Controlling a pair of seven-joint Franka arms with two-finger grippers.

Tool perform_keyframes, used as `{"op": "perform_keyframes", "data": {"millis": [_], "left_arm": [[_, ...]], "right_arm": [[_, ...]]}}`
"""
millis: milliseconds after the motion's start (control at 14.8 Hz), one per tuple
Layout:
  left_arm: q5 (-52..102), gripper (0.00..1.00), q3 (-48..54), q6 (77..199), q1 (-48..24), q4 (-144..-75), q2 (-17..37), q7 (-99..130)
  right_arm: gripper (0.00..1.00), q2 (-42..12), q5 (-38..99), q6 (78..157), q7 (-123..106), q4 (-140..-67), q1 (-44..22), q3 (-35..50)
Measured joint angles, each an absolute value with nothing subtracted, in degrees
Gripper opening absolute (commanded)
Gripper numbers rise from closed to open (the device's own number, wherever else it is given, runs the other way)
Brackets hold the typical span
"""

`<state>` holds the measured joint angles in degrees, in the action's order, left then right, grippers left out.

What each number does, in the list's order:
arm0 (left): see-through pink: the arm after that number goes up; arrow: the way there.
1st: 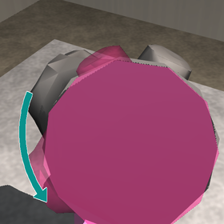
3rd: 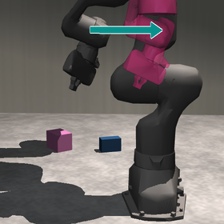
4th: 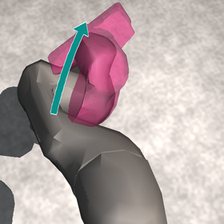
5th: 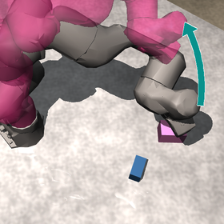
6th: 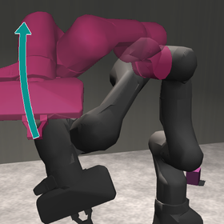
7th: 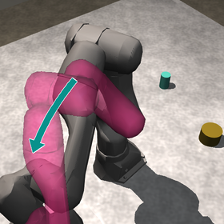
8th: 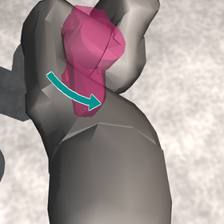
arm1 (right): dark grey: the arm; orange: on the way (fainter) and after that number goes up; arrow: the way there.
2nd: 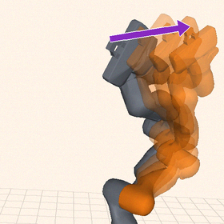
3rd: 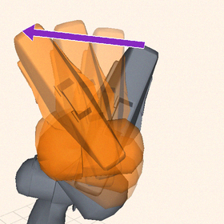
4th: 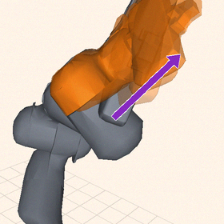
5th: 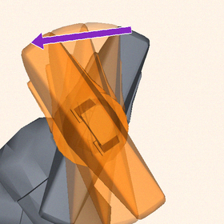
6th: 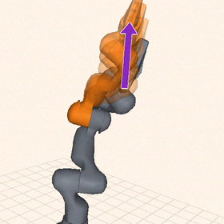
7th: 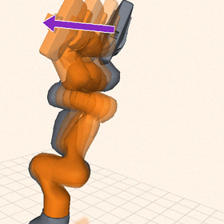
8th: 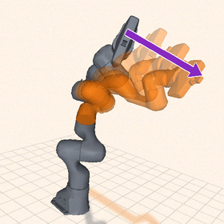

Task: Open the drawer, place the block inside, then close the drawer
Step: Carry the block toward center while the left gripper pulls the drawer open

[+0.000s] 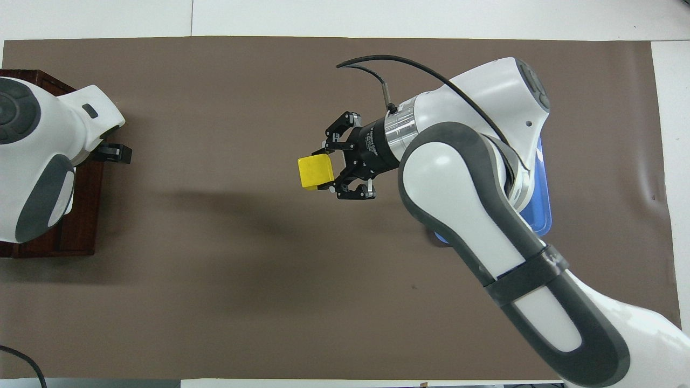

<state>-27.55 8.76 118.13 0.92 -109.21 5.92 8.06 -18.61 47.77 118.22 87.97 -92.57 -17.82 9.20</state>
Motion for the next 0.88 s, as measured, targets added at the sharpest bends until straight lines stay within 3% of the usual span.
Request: {"op": "perform_keyframes", "data": {"millis": [270,876], "left_arm": [[-31.72,1.0,8.17,125.28,3.52,-110.28,9.24,4.63],[-32.25,1.0,8.35,132.0,5.5,-117.73,9.01,6.35]], "right_arm": [[0.0,-18.63,49.38,121.93,91.22,-92.88,-19.32,9.18],[0.0,-18.69,51.65,122.24,91.55,-93.13,-17.95,8.18]]}}
